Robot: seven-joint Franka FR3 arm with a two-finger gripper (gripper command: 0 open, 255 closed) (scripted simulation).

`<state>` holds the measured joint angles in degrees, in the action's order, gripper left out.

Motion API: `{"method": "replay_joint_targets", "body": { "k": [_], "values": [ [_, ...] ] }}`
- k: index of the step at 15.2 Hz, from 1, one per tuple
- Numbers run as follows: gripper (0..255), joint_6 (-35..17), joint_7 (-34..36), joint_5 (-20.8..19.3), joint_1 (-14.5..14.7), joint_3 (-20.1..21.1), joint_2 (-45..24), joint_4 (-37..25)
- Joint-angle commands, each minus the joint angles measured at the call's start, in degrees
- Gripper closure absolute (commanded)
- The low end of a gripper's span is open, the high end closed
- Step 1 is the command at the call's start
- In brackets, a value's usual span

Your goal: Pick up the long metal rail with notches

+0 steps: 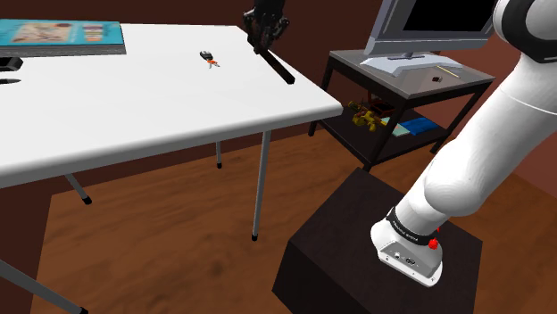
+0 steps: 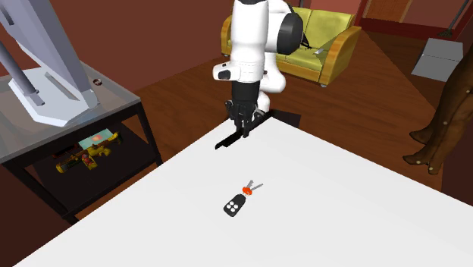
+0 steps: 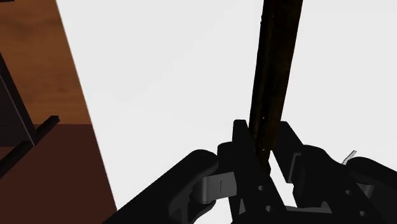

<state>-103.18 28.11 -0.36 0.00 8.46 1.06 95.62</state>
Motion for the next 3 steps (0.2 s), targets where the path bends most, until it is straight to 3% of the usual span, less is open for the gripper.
{"method": "replay_joint_targets", "body": {
  "k": [1, 3],
  "values": [
    [255, 1.8, 0.0, -0.1, 0.0, 0.0, -0.4, -2.2],
    [255, 2.0, 0.0, -0.1, 0.0, 0.0, -0.4, -2.4]
  ]
}}
